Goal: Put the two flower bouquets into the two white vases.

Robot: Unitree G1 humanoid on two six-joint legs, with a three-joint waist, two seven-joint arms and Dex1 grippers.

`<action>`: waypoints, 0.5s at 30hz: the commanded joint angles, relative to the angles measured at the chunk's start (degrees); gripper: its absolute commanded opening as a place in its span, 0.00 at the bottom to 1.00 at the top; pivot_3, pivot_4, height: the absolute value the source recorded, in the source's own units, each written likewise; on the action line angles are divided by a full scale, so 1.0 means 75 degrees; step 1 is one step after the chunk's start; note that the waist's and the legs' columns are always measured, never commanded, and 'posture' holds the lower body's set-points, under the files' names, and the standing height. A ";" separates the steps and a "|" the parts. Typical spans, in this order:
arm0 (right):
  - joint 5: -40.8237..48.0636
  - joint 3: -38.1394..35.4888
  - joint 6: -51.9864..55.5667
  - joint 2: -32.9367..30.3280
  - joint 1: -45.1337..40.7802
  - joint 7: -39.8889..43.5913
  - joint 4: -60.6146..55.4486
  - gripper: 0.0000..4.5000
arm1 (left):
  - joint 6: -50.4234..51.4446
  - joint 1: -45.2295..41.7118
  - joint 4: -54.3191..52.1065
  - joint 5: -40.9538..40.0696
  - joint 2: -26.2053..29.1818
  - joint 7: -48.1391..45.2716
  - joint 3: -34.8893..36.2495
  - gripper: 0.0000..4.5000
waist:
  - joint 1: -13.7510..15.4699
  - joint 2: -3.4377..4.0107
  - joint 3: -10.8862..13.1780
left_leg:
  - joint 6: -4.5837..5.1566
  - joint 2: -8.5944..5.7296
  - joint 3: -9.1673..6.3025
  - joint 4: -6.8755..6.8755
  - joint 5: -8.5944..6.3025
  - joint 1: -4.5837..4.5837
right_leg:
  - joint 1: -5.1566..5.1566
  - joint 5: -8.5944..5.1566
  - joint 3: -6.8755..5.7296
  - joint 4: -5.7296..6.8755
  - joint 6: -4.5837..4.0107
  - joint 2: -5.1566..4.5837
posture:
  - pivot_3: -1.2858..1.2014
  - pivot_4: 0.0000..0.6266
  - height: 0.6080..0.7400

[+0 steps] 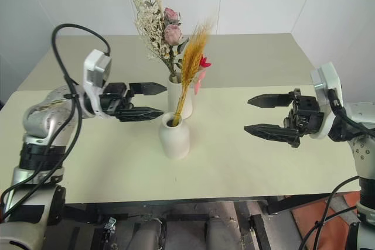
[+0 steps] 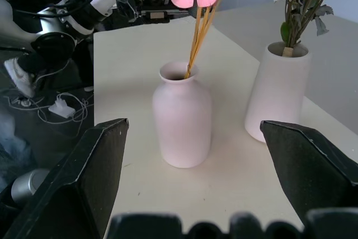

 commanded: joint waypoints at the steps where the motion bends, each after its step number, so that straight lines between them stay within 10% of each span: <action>1: 0.0047 -0.0211 -0.0207 -0.0048 0.0106 0.0004 -0.0127 1.00 | -0.0114 0.0426 -0.0263 -0.0105 0.0755 -0.0236 0.0646 0.99 | -0.0015 0.0001 0.0000 | 0.0002 0.0004 0.0000 -0.0002 -0.0001 0.0001 | -0.0001 0.0001 0.0000 0.0000 -0.0004 0.0003 | 0.52 0.24 1.00; 15: -0.0535 0.0233 -0.0679 0.0096 -0.0211 -0.0081 0.0701 1.00 | -0.0031 0.1892 -0.0566 -0.0480 0.2599 -0.0422 0.2409 0.99 | 0.0027 0.0003 0.0002 | 0.0002 0.0010 0.0003 -0.0001 -0.0001 -0.0001 | -0.0006 -0.0012 -0.0004 -0.0002 0.0014 0.0003 | 0.52 0.24 1.00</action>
